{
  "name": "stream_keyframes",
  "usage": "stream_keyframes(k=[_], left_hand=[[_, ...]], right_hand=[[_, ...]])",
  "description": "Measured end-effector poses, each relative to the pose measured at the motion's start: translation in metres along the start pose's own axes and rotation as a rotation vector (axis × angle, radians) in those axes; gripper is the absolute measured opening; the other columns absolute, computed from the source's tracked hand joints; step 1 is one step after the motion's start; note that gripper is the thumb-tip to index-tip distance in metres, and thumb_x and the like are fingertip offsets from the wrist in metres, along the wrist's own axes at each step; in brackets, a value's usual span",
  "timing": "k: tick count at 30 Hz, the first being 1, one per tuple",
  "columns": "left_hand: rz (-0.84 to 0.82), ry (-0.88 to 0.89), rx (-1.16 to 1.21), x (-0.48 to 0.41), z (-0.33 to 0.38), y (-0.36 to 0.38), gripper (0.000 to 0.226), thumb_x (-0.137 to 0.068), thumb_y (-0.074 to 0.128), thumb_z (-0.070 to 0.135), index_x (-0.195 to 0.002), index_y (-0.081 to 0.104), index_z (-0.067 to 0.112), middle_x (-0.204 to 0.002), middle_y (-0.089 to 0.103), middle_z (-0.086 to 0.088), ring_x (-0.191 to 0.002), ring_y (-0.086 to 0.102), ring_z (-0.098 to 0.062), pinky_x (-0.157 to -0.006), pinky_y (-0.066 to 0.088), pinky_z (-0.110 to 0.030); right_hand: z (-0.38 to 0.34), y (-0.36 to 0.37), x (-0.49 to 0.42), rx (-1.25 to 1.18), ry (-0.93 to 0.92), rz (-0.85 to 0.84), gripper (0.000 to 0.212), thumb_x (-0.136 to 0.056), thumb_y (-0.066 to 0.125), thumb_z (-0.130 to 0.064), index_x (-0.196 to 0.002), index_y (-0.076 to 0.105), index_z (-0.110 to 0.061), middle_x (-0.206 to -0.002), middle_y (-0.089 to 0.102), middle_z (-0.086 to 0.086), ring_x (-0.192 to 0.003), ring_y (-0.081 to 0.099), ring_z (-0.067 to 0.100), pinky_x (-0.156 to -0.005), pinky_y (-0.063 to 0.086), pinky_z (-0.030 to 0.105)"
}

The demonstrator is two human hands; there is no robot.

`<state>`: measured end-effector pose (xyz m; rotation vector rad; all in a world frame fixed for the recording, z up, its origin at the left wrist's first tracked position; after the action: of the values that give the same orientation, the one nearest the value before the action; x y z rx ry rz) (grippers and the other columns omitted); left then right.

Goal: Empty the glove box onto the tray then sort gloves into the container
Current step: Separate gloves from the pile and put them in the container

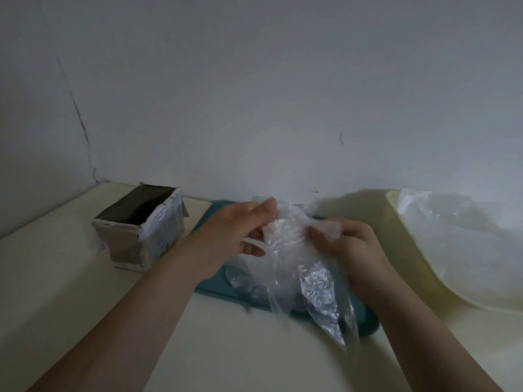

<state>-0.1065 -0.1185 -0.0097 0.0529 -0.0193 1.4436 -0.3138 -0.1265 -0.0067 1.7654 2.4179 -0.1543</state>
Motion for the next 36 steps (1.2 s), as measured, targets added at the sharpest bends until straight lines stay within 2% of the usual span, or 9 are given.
stream_keyframes(k=[5, 10, 14, 16, 21, 26, 30, 33, 36], left_hand=[[0.017, 0.065, 0.046, -0.001, -0.007, 0.005, 0.017, -0.09, 0.079, 0.025, -0.095, 0.078, 0.009, -0.095, 0.068, -0.014, -0.089, 0.062, -0.027, -0.082, 0.055, -0.044], [0.129, 0.059, 0.189, 0.006, 0.006, -0.002, 0.01, -0.092, 0.075, 0.019, -0.088, 0.078, 0.011, -0.089, 0.07, -0.014, -0.084, 0.065, -0.026, -0.08, 0.051, -0.043], [0.152, 0.084, 0.281, 0.012, 0.016, 0.009, 0.024, -0.099, 0.067, 0.023, -0.079, 0.069, 0.01, -0.083, 0.07, -0.012, -0.08, 0.068, -0.024, -0.075, 0.056, -0.041], [0.197, 0.092, 0.353, 0.015, 0.021, 0.012, 0.026, -0.101, 0.065, 0.025, -0.08, 0.065, 0.011, -0.079, 0.07, -0.009, -0.075, 0.069, -0.021, -0.071, 0.058, -0.038], [0.374, 0.14, 0.169, 0.023, 0.032, 0.003, 0.02, -0.099, 0.069, 0.023, -0.087, 0.066, 0.008, -0.075, 0.07, -0.008, -0.067, 0.068, -0.018, -0.067, 0.059, -0.033], [0.476, 0.275, -0.224, 0.029, 0.069, -0.003, 0.024, -0.097, 0.072, 0.02, -0.08, 0.068, 0.003, -0.062, 0.064, -0.002, -0.053, 0.059, -0.01, -0.054, 0.052, -0.023], [0.521, 0.418, -0.615, 0.031, 0.097, -0.002, 0.03, -0.09, 0.077, 0.028, -0.074, 0.067, 0.005, -0.063, 0.057, 0.001, -0.057, 0.052, -0.009, -0.063, 0.045, -0.027], [0.259, 0.387, -0.576, 0.035, 0.104, 0.029, 0.016, -0.087, 0.083, 0.028, -0.08, 0.077, 0.014, -0.076, 0.075, -0.001, -0.07, 0.066, -0.01, -0.071, 0.054, -0.029], [-0.016, 0.425, -0.568, 0.049, 0.114, 0.071, 0.004, -0.085, 0.084, 0.016, -0.088, 0.081, 0.016, -0.085, 0.079, 0.001, -0.08, 0.073, -0.01, -0.075, 0.058, -0.024]], right_hand=[[0.001, 0.0, 0.001, -0.223, 0.097, 0.028, 0.03, -0.079, 0.071, -0.006, -0.085, 0.061, 0.022, -0.088, 0.063, 0.025, -0.084, 0.06, 0.036, -0.082, 0.051, 0.041], [0.009, 0.001, 0.006, -0.326, 0.228, 0.119, 0.018, -0.072, 0.069, -0.01, -0.084, 0.078, 0.001, -0.086, 0.073, 0.021, -0.08, 0.071, 0.036, -0.08, 0.057, 0.042], [0.019, 0.006, 0.012, -0.43, 0.338, 0.265, 0.034, -0.085, 0.063, -0.016, -0.108, 0.076, 0.005, -0.102, 0.076, 0.021, -0.092, 0.073, 0.039, -0.091, 0.059, 0.048], [0.019, 0.006, 0.014, -0.473, 0.344, 0.309, 0.028, -0.094, 0.057, -0.015, -0.103, 0.076, 0.003, -0.094, 0.076, 0.018, -0.08, 0.073, 0.034, -0.073, 0.061, 0.038], [-0.013, -0.022, 0.015, -0.395, 0.06, 0.566, 0.018, -0.079, 0.066, -0.023, -0.064, 0.072, -0.015, -0.067, 0.065, 0.004, -0.067, 0.057, 0.025, -0.07, 0.044, 0.035], [-0.102, -0.014, 0.05, -0.013, -0.352, 0.23, 0.023, -0.089, 0.054, -0.006, -0.074, 0.07, -0.001, -0.076, 0.069, 0.022, -0.071, 0.062, 0.038, -0.071, 0.048, 0.039], [-0.146, -0.013, 0.083, 0.053, -0.346, -0.123, 0.019, -0.085, 0.057, -0.003, -0.074, 0.072, -0.006, -0.073, 0.07, 0.014, -0.067, 0.064, 0.031, -0.064, 0.05, 0.031], [-0.142, -0.003, 0.093, 0.148, -0.221, -0.273, 0.019, -0.086, 0.061, -0.015, -0.088, 0.08, -0.016, -0.093, 0.076, 0.006, -0.086, 0.073, 0.022, -0.078, 0.056, 0.035], [-0.128, -0.008, 0.084, 0.356, -0.216, -0.076, 0.017, -0.095, 0.067, -0.043, -0.107, 0.078, -0.04, -0.141, 0.061, -0.015, -0.13, 0.058, 0.01, -0.11, 0.049, 0.048]])
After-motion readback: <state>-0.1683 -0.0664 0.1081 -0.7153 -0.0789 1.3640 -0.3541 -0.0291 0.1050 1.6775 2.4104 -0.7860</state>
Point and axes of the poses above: each hand's wrist, its own x-axis away from the middle knuckle, its own y-axis out of the palm, z = x × y, the point moved 6 cm from there along -x, towards the middle knuckle
